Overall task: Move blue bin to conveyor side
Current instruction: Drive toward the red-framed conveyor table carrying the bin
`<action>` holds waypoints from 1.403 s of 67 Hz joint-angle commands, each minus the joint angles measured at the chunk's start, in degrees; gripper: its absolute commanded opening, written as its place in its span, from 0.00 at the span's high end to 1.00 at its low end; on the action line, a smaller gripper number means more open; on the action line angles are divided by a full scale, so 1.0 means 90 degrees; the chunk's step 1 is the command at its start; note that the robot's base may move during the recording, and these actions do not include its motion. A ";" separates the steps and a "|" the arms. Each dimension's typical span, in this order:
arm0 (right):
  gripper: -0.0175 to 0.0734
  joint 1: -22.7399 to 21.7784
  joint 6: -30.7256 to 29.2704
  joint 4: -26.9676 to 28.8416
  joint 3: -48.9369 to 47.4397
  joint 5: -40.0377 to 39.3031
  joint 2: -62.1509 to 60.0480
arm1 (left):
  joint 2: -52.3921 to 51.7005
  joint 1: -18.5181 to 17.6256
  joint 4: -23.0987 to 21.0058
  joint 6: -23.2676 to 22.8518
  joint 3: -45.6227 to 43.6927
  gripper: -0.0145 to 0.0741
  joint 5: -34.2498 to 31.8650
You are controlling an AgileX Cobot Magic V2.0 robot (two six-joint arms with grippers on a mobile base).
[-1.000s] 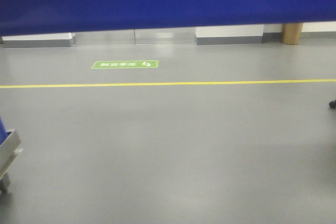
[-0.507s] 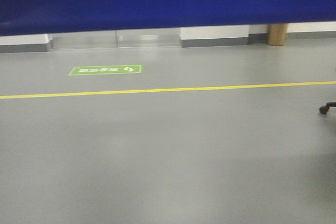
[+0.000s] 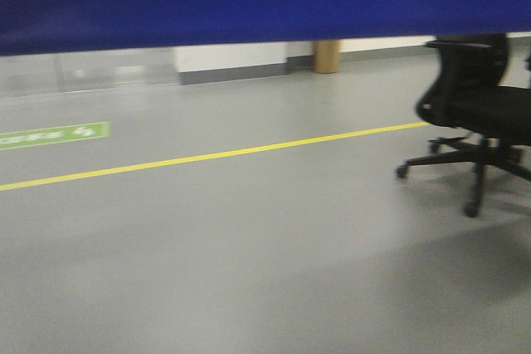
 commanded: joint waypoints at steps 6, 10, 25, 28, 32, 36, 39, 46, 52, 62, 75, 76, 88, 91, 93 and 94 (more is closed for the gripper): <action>0.88 -0.0014 -0.0173 -0.0451 -0.0094 -0.0761 -0.0135 | -0.0120 -0.0017 0.0126 0.0157 -0.0099 0.85 -0.0658; 0.88 -0.0014 -0.0173 -0.0451 -0.0094 -0.0761 -0.0135 | -0.0120 -0.0017 0.0126 0.0157 -0.0099 0.85 -0.0658; 0.88 -0.0014 -0.0173 -0.0451 -0.0094 -0.0761 -0.0135 | -0.0120 -0.0017 0.0126 0.0157 -0.0099 0.85 -0.0658; 0.88 -0.0014 -0.0173 -0.0451 -0.0094 -0.0761 -0.0135 | -0.0120 -0.0017 0.0126 0.0157 -0.0099 0.85 -0.0658; 0.88 -0.0014 -0.0173 -0.0451 -0.0094 -0.0761 -0.0135 | -0.0120 -0.0017 0.0126 0.0157 -0.0099 0.85 -0.0658; 0.88 -0.0014 -0.0173 -0.0451 -0.0094 -0.0761 -0.0135 | -0.0120 -0.0017 0.0126 0.0157 -0.0099 0.85 -0.0658; 0.88 -0.0014 -0.0173 -0.0451 -0.0094 -0.0761 -0.0135 | -0.0120 -0.0017 0.0126 0.0157 -0.0099 0.85 -0.0658; 0.88 -0.0014 -0.0173 -0.0451 -0.0094 -0.0761 -0.0135 | -0.0120 -0.0017 0.0126 0.0157 -0.0099 0.85 -0.0658; 0.88 -0.0014 -0.0173 -0.0451 -0.0094 -0.0761 -0.0135 | -0.0120 -0.0017 0.0126 0.0157 -0.0099 0.85 -0.0658; 0.88 -0.0014 -0.0173 -0.0451 -0.0094 -0.0761 -0.0135 | -0.0120 -0.0017 0.0126 0.0157 -0.0099 0.85 -0.0658; 0.88 -0.0014 -0.0173 -0.0451 -0.0094 -0.0761 -0.0135 | -0.0120 -0.0017 0.0126 0.0157 -0.0099 0.85 -0.0658; 0.88 -0.0014 -0.0173 -0.0451 -0.0094 -0.0761 -0.0135 | -0.0120 -0.0017 0.0126 0.0157 -0.0099 0.85 -0.0658; 0.88 -0.0014 -0.0173 -0.0451 -0.0094 -0.0761 -0.0135 | -0.0120 -0.0017 0.0126 0.0157 -0.0099 0.85 -0.0658; 0.88 -0.0014 -0.0173 -0.0451 -0.0094 -0.0761 -0.0135 | -0.0120 -0.0017 0.0126 0.0157 -0.0099 0.85 -0.0658; 0.88 -0.0014 -0.0173 -0.0451 -0.0094 -0.0761 -0.0135 | -0.0120 -0.0017 0.0126 0.0157 -0.0099 0.85 -0.0658; 0.88 -0.0014 -0.0173 -0.0451 -0.0094 -0.0761 -0.0135 | -0.0120 -0.0017 0.0126 0.0157 -0.0099 0.85 -0.0658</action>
